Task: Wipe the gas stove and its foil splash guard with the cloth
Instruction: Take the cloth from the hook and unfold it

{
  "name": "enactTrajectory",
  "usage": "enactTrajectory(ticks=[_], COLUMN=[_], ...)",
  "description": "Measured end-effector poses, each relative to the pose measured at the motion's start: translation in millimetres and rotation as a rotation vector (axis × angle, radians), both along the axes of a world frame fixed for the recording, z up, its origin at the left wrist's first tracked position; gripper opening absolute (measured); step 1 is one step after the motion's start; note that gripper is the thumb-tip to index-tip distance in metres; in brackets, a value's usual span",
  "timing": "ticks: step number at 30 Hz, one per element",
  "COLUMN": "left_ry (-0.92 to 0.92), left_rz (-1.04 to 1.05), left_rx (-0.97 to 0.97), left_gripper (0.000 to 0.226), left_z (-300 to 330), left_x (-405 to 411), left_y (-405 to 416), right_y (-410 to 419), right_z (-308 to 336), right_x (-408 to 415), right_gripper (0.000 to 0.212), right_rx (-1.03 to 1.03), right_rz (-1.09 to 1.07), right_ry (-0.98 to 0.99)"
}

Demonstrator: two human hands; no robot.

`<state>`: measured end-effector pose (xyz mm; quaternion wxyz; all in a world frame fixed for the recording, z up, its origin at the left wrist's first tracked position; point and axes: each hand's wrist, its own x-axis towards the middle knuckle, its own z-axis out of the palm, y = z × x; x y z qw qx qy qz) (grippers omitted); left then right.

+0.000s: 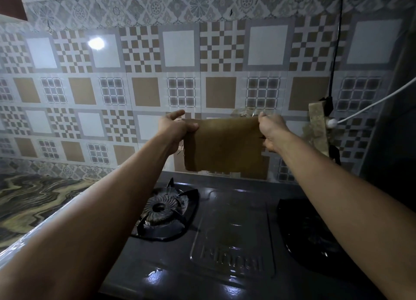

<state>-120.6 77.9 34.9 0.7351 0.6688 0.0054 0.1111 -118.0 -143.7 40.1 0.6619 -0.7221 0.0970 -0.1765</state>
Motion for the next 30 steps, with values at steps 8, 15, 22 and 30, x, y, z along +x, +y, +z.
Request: enactTrajectory(ticks=[8,15,22,30], left_ry=[-0.045,-0.090,-0.036,-0.122], left_rz=[0.070,0.201,0.209,0.090], left_rx=[-0.011,0.162,0.308,0.614], left_gripper=[0.029,0.020,0.040,0.013], left_z=[-4.5,5.7,8.5,6.3], left_x=[0.2,4.6,8.4,-3.0], left_y=[-2.8,-2.2,10.5,10.3], right_y=[-0.7,-0.1,-3.9,-20.2], right_z=[-7.7,-6.1,-6.7,-6.4], right_x=[10.8,13.4,8.0,-0.3], right_gripper=[0.031,0.014,0.018,0.023], right_rx=[-0.107,0.098,0.079,-0.454], right_rz=[-0.200,-0.135,0.026,0.090], right_ry=[-0.137,-0.080,-0.152,-0.255])
